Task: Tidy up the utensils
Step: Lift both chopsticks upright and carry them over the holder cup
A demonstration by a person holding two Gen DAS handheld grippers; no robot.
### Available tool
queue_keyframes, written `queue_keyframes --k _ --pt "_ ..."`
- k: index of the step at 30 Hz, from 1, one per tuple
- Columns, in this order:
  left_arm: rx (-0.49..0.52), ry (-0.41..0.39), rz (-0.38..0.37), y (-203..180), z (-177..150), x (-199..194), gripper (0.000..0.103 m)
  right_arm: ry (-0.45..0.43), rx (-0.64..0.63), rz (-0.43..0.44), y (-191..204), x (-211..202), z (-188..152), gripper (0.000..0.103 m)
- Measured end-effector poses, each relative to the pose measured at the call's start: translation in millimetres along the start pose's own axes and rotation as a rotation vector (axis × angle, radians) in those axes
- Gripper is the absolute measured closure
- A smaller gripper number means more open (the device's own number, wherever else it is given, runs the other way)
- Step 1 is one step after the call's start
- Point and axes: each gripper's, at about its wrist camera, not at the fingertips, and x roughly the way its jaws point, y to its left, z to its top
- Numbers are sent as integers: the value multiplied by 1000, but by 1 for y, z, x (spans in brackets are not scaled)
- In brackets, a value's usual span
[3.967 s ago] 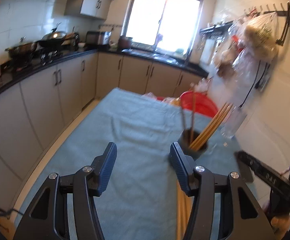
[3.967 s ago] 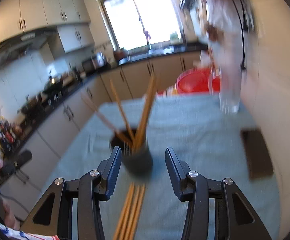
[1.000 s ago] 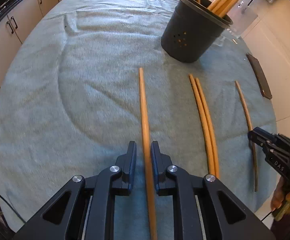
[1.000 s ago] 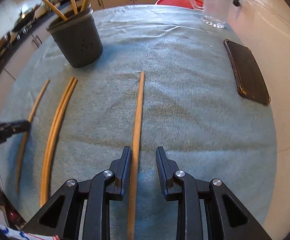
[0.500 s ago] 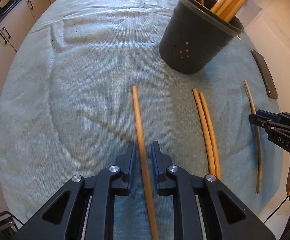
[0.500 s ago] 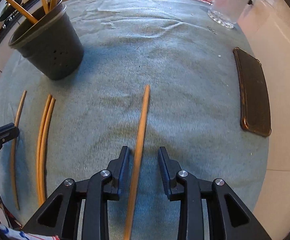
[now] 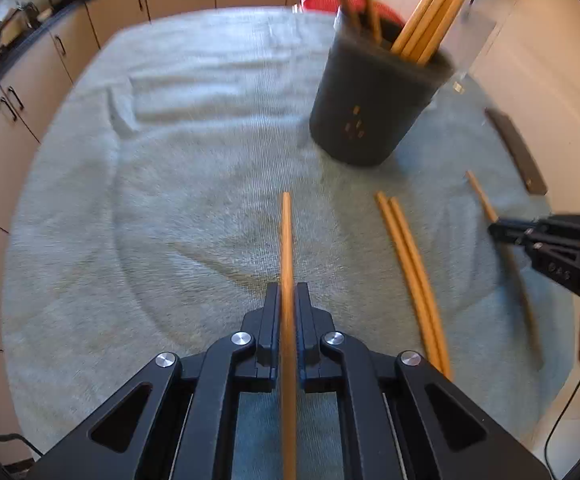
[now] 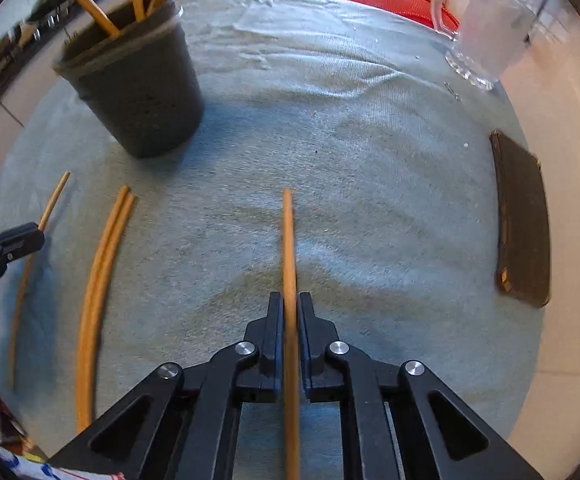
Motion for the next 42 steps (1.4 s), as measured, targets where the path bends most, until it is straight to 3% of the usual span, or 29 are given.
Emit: queue_keyframes --k 4,10,16,27,34,42 --pt "2 -119 21 -1 -12 -40 97 -107 36 33 1 -21 -17 96" --pt "-37 -247 -25 -2 -20 -91 97 -314 51 40 8 -73 -56 96" --pt "-18 -350 -1 -14 -41 -122 97 -431 46 29 20 -109 -85 96" --pt "-24 -458 -3 -21 -75 -159 97 -505 43 46 33 -141 -127 96" --pt "13 -507 33 -27 -91 -176 97 -549 22 32 41 -153 -139 96" --pt "-28 -544 1 -24 -89 -188 97 -596 37 58 40 -163 -140 96"
